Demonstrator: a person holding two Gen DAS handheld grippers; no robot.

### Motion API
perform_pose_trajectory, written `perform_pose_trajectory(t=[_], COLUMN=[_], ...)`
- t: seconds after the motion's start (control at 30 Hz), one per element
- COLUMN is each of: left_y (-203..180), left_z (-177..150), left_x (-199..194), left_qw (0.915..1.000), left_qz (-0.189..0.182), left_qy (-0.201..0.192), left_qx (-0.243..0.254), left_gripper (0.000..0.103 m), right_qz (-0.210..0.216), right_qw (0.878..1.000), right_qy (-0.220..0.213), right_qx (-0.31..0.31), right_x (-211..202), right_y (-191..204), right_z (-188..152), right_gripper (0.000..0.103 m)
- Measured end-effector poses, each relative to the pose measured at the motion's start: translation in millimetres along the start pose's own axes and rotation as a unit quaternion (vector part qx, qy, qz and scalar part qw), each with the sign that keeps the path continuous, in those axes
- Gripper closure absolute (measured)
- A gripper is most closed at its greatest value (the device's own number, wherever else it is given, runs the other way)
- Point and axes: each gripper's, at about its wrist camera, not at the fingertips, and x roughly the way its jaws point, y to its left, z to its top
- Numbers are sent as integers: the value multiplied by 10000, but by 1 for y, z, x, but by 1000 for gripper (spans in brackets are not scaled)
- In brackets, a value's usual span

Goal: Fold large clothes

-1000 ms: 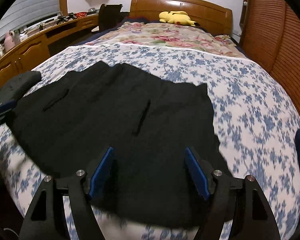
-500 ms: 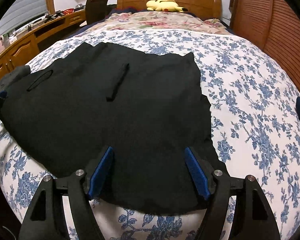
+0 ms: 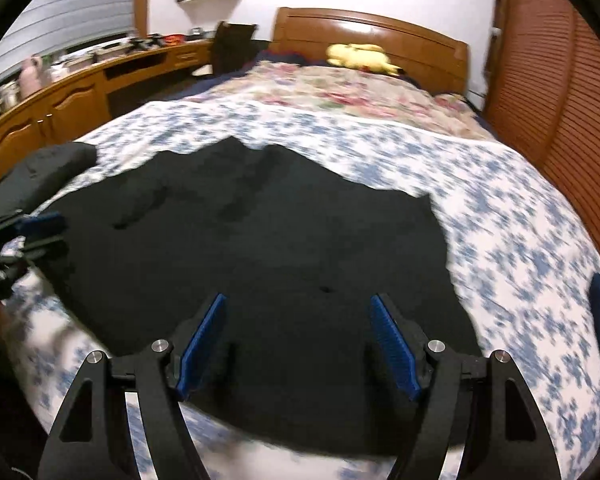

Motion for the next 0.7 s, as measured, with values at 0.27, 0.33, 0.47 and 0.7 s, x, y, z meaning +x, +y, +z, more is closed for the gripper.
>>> perform_pose_trajectory(t=[0.27, 0.33, 0.47, 0.7], left_y=[7, 8, 11, 15], left_z=[0, -1, -1, -5], left_x=[-2, -2, -2, -9], left_qw=[10000, 10000, 9999, 9997], left_qz=[38, 43, 50, 99], left_qy=[-27, -22, -27, -69], left_qx=[-61, -65, -106, -204], left_gripper=[51, 51, 51, 51], right_qz=[430, 459, 501, 400], right_qw=[9984, 9978, 9979, 9987], right_qy=[347, 479, 399, 299], right_qx=[-76, 10, 82, -31], right_x=[54, 69, 73, 65], right_y=[18, 16, 12, 26], right_z=[-3, -14, -17, -24], right_gripper=[27, 27, 27, 27])
